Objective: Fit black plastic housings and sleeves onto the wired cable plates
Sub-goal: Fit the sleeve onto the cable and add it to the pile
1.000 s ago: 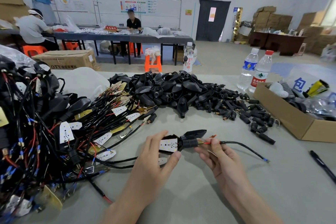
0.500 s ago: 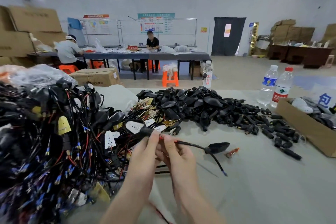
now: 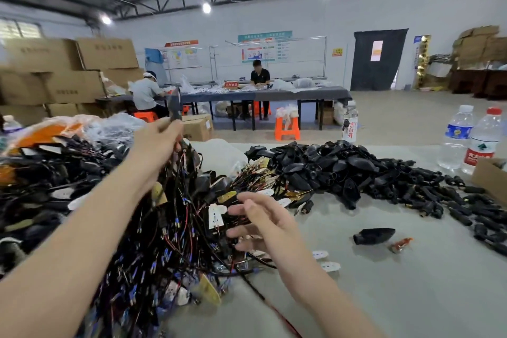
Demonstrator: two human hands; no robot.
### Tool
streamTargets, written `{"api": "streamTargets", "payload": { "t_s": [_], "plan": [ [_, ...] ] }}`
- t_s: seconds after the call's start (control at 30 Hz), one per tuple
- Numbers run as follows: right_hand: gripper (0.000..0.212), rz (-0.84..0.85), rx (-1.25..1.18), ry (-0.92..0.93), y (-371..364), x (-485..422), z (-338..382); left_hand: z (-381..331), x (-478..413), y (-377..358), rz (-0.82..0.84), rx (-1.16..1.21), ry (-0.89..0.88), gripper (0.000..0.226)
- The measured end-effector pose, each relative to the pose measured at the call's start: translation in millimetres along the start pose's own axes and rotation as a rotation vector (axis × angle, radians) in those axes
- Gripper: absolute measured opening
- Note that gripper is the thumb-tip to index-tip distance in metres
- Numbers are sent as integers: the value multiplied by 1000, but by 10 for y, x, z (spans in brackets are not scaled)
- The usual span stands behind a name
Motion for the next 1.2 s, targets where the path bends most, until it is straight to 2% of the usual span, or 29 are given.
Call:
{"api": "streamTargets", "payload": {
  "t_s": [0.07, 0.17, 0.23, 0.3, 0.43, 0.57, 0.7, 0.87, 0.93, 1.1, 1.2],
  "plan": [
    [17, -62, -28, -17, 52, -40, -13, -104, -286, 170, -92, -125, -36, 23],
    [18, -132, -45, -44, 143, -60, -48, -67, -580, 401, -194, -345, 53, 31],
    [18, -159, -51, -56, 237, -50, -76, 48, -586, 489, -225, -458, 75, 25],
    [19, -185, -35, -60, 360, -31, -100, 165, -518, 475, -241, -471, -3, 16],
    [19, -258, -6, -82, 616, -11, -178, 349, -294, 208, -185, -536, -197, 30],
    [19, -321, 37, -112, 836, 20, -274, 514, 78, -271, 36, -604, -302, 28],
    [18, -396, 31, -140, 1072, 100, -362, 759, 449, -732, 407, -687, -234, 24],
    [17, -488, 26, -178, 1379, 234, -474, 985, 770, -1124, 924, -897, -279, 20],
    [18, -498, 20, -191, 1481, 268, -510, 1056, 853, -1217, 1070, -961, -263, 24],
    [18, -497, -94, -200, 1645, 342, -617, 1246, 1027, -1313, 1169, -1176, -469, 30],
    [18, -500, -156, -195, 1694, 374, -677, 1303, 1096, -1320, 1121, -1316, -616, 28]
  ]
}}
Point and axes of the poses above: each hand's wrist, its own x-axis away from the middle knuckle, its own y-axis out of the back of the hand, z = x × y, the point moved 1 cm from there along -x, towards the middle knuckle, and after that the axes turned 7 degrees about x, right-handed, at the moved point
